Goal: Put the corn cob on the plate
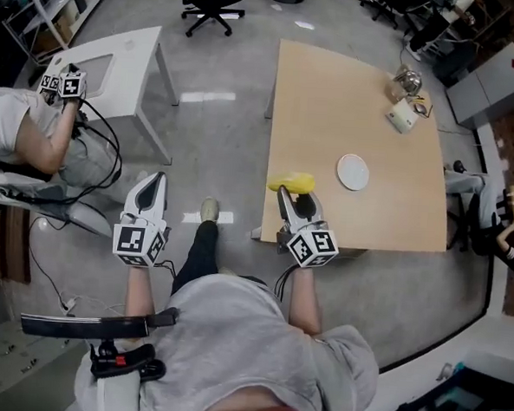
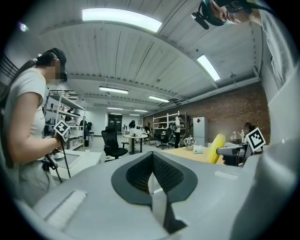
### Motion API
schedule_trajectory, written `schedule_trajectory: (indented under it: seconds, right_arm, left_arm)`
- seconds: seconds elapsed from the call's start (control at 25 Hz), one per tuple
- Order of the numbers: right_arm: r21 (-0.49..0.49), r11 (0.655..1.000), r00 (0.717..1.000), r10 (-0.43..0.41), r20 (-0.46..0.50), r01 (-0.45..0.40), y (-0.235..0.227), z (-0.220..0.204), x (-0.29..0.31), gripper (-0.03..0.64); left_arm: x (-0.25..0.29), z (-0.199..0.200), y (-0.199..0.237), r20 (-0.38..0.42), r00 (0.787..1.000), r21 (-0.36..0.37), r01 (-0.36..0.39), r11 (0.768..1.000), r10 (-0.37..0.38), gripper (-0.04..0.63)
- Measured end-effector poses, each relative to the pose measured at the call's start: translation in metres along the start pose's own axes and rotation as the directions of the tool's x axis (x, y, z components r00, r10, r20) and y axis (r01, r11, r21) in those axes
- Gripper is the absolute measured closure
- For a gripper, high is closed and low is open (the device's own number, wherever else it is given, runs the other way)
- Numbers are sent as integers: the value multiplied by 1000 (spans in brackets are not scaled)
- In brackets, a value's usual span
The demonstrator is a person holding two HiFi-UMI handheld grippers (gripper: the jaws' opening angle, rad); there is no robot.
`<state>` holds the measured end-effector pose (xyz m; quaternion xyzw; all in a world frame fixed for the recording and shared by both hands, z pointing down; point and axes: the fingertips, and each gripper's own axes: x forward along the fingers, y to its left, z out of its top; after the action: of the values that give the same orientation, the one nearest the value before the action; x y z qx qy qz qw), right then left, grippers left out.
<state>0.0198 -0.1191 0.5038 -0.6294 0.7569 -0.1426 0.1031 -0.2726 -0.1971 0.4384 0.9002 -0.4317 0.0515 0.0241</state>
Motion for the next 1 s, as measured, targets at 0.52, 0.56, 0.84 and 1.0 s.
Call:
schedule_trajectory:
  seconds: [0.52, 0.56, 0.84, 1.0]
  right_arm:
    - [58, 916, 914, -401, 70, 397, -123, 15, 16, 398]
    - [64, 903, 901, -428, 71, 424, -130, 15, 15, 399]
    - [89, 805, 802, -593, 76, 587, -171, 8, -9, 399]
    - [70, 754, 752, -657, 60, 653, -195, 3, -27, 399]
  left_arm:
    - [222, 4, -36, -54, 914, 40, 404, 914, -402, 575]
    - [235, 2, -41, -62, 902, 40, 430, 902, -427, 575]
    - [302, -27, -96, -136, 793, 6, 600, 800, -594, 575]
    - [320, -46, -132, -176, 729, 4, 673, 740, -662, 575]
